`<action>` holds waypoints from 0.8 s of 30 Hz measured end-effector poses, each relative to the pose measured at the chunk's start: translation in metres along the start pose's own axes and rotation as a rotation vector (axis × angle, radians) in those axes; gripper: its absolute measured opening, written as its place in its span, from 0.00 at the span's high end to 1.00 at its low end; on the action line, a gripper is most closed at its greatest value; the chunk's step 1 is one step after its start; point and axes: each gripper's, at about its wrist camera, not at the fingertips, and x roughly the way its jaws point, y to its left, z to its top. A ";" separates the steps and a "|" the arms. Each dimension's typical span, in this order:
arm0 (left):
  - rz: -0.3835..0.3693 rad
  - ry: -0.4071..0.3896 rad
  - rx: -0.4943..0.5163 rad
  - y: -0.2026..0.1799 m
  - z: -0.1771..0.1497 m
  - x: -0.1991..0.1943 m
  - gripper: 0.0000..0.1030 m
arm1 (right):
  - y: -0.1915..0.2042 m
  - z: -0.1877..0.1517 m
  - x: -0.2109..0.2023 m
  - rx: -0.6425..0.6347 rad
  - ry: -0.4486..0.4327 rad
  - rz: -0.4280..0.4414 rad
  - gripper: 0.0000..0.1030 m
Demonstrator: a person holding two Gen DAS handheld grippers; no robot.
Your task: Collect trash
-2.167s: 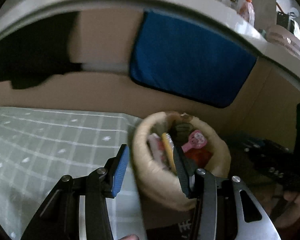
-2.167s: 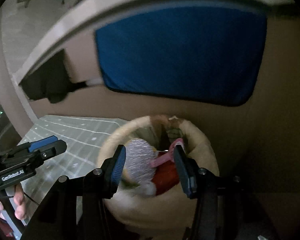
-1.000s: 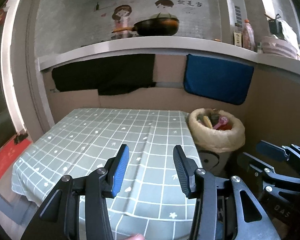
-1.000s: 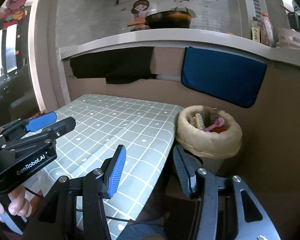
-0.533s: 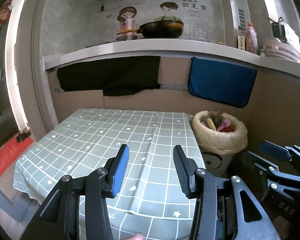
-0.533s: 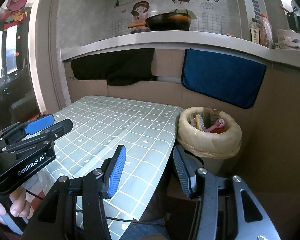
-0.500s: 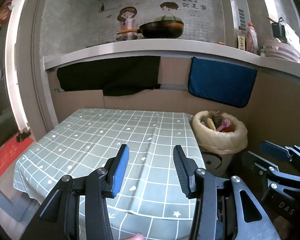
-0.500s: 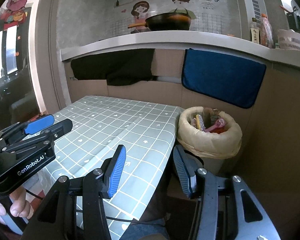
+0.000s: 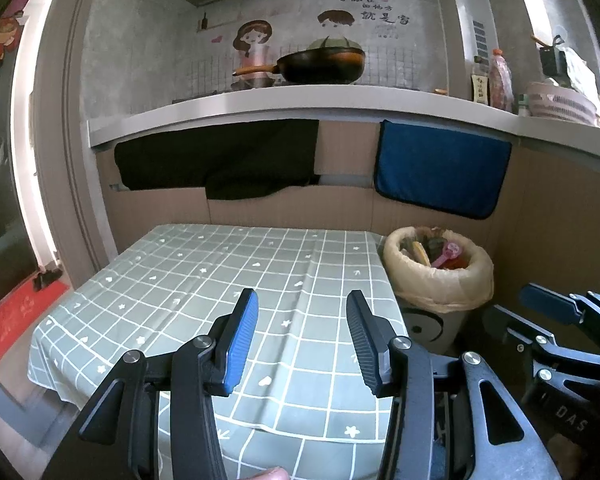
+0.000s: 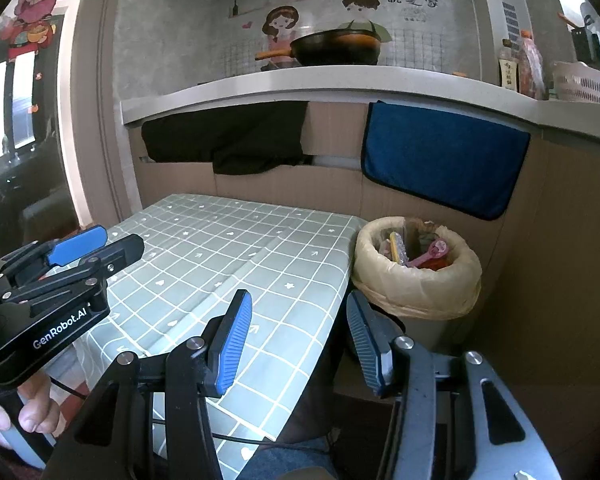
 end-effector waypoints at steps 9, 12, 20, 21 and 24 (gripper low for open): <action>-0.001 -0.003 0.003 -0.004 0.000 -0.001 0.54 | 0.000 0.000 -0.002 0.006 -0.005 -0.002 0.54; 0.000 -0.001 0.002 -0.006 0.000 -0.001 0.54 | 0.000 0.000 -0.004 0.010 -0.009 -0.006 0.54; -0.007 0.003 0.009 -0.007 0.000 0.000 0.54 | -0.002 0.002 -0.006 0.025 -0.012 -0.017 0.54; -0.007 0.003 0.008 -0.007 0.000 0.000 0.54 | -0.002 0.002 -0.006 0.025 -0.012 -0.018 0.54; -0.008 0.003 0.009 -0.007 0.000 0.000 0.54 | -0.002 0.002 -0.006 0.025 -0.011 -0.018 0.54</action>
